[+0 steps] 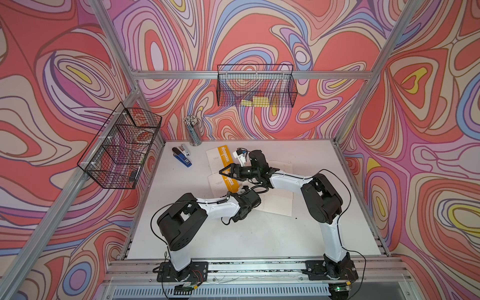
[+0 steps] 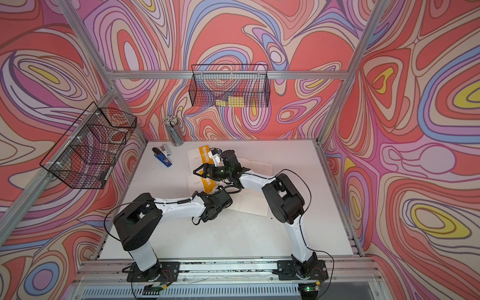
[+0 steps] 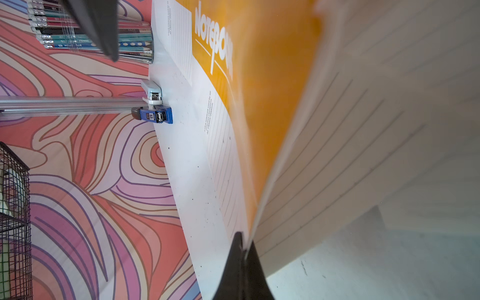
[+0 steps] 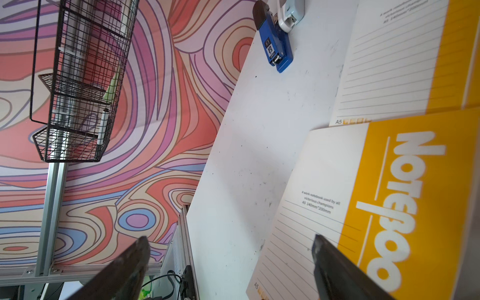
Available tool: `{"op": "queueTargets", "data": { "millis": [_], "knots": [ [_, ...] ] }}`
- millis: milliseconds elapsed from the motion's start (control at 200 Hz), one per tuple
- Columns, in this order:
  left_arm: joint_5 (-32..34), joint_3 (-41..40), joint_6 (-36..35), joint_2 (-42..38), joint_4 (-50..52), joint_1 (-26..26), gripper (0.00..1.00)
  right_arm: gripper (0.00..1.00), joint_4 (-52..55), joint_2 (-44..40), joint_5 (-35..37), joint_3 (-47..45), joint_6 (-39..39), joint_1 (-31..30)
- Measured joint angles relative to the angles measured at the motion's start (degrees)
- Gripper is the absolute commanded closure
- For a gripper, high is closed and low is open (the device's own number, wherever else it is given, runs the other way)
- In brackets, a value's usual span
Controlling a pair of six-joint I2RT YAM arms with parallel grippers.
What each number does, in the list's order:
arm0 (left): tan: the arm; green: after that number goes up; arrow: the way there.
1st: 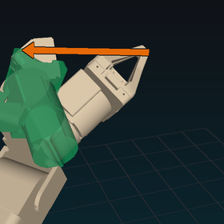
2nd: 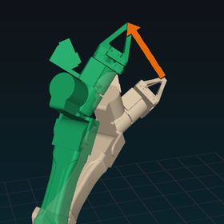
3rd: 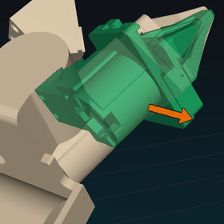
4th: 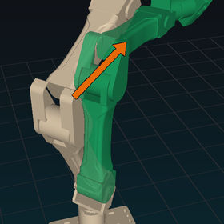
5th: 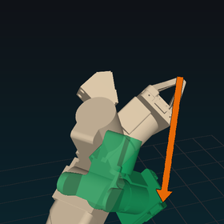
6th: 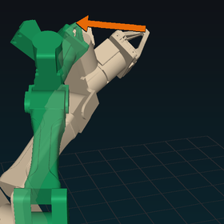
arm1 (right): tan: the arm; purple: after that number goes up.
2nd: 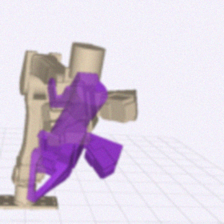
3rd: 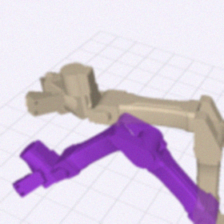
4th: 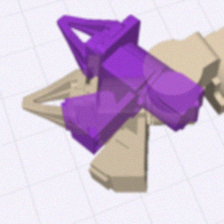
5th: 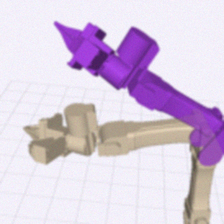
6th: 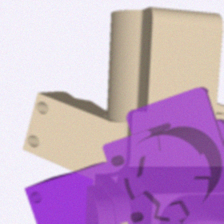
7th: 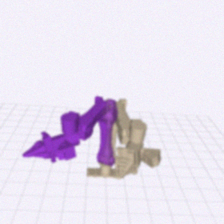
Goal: Close the notebook
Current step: Close the notebook at the center of the board.
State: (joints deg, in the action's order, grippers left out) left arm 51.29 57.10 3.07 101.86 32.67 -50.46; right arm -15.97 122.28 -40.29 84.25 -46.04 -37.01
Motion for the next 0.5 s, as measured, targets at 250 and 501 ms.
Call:
{"op": "queueTargets", "data": {
  "millis": [250,501],
  "knots": [
    [-0.02,0.0,1.16,0.0,2.03,-1.2,0.85,0.02,-1.07,1.22,0.17,-2.54,-0.59,0.04],
    [-1.25,0.02,4.15,-2.21,4.02,-2.43,0.67,0.02,-0.92,2.16,0.44,-3.8,-0.5,-0.02]
  ]
}}
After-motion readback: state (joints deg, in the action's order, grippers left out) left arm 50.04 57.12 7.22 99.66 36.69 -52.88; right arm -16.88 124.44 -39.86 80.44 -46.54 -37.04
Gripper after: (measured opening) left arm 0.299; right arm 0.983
